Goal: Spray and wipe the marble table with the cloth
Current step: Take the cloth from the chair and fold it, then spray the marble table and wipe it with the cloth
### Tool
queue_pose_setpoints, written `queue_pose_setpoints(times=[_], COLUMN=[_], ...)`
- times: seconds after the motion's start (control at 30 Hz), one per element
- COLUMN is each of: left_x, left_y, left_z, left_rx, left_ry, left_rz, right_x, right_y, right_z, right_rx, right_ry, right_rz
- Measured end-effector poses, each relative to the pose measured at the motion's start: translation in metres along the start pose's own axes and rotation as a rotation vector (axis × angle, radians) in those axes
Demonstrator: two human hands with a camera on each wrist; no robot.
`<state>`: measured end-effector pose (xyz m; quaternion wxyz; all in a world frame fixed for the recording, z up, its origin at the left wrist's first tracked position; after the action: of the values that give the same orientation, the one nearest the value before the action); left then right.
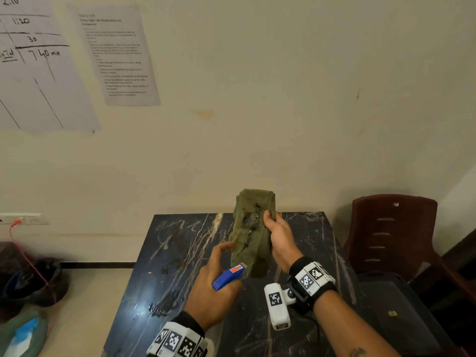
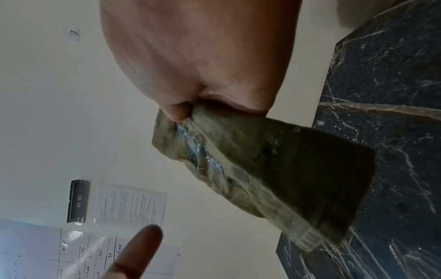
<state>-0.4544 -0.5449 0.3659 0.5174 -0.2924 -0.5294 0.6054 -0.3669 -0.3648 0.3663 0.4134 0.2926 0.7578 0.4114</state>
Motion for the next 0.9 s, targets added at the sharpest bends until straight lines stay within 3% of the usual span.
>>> queue_pose_setpoints(times=[0.3,0.53,0.7,0.9], left_x=[-0.011,-0.030,-0.043,-0.048], left_y=[0.014,0.044,0.063,0.083], left_z=[0.022,0.077,0.088,0.104], left_rx=[0.077,0.091,0.117,0.177], left_ry=[-0.253,-0.532,-0.515,-0.555], left_rz=[-0.047,0.102,0.257,0.312], right_x=[0.005,0.014,0.018,0.030], right_y=[-0.006,-0.030,-0.035,-0.031], right_z=[0.034,0.110,0.128,0.120], right_rx=[0.070,0.132,0.155,0.139], right_ry=[-0.003,-0.084,-0.137,-0.145], right_rz=[-0.031,-0.047,-0.043,-0.052])
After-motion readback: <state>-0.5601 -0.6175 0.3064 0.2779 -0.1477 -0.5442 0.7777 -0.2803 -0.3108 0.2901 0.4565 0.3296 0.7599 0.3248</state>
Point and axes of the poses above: each hand's wrist, its own x-axis towards the middle knuckle, its own z-axis out of the back of the hand, y = z × x, the point moved 5 cm from there along x, towards the middle knuckle, and after that the axes turned 11 degrees about -z, right-handed, at the moved point
